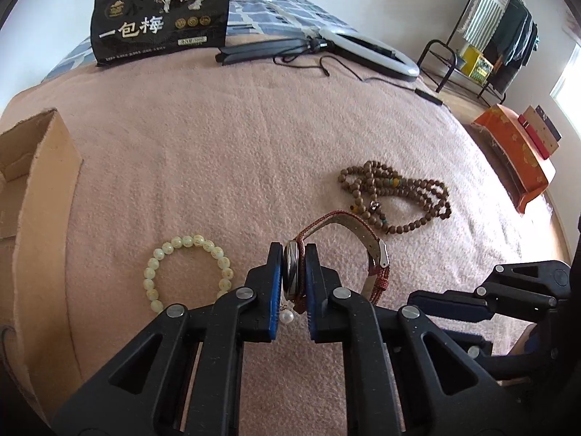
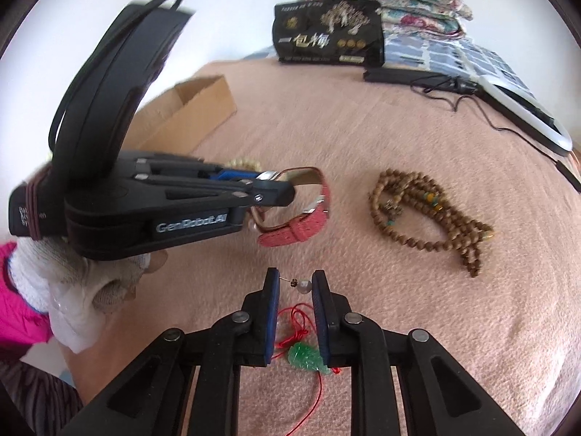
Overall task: Organize jewelry
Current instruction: 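Carry the watch with the left tool over the box while the right tool carries the bead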
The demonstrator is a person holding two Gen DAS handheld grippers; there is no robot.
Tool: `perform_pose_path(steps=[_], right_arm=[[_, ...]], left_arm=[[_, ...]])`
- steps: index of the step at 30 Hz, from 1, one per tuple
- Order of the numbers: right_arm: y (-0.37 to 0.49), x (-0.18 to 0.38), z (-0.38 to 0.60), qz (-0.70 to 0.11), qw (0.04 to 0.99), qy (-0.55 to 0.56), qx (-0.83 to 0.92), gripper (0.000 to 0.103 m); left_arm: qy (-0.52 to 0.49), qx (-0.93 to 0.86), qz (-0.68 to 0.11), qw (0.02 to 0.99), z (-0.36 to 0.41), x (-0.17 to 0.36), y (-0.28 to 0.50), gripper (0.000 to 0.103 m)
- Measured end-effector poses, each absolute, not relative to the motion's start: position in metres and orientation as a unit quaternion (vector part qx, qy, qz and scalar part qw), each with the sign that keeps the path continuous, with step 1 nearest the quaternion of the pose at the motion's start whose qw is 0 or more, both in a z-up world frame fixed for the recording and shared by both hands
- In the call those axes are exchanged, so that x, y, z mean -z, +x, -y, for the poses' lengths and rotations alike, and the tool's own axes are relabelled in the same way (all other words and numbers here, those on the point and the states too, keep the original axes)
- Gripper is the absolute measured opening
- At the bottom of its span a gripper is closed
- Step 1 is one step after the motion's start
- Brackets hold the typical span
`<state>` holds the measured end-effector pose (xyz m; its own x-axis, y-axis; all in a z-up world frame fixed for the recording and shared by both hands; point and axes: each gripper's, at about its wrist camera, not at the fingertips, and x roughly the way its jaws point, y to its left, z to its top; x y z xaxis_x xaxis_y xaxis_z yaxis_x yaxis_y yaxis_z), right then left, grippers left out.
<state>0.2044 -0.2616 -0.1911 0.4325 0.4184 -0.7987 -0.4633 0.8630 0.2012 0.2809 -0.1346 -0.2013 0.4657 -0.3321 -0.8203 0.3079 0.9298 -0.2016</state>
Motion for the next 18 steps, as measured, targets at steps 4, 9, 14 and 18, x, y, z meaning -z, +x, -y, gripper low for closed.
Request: perform_pose_path(steps=[4, 9, 14, 18], right_arm=[[0.204, 0.18, 0.268, -0.454, 0.855, -0.005, -0.253, 0.016], [0.203, 0.167, 0.273, -0.443, 0.863, 0.002, -0.244, 0.016], [0.195, 0.154, 0.275, -0.433, 0.87, 0.003, -0.237, 0.016], [0.193, 0.143, 0.274, -0.427, 0.874, 0.002, -0.232, 0.016]], left_arm=[[-0.014, 0.186, -0.466, 0.865, 0.13, 0.184, 0.276, 0.01], [-0.015, 0.178, -0.447, 0.876, 0.118, 0.165, 0.268, 0.01], [-0.018, 0.168, -0.435, 0.884, 0.104, 0.149, 0.256, 0.01], [-0.019, 0.162, -0.425, 0.89, 0.091, 0.138, 0.246, 0.01]])
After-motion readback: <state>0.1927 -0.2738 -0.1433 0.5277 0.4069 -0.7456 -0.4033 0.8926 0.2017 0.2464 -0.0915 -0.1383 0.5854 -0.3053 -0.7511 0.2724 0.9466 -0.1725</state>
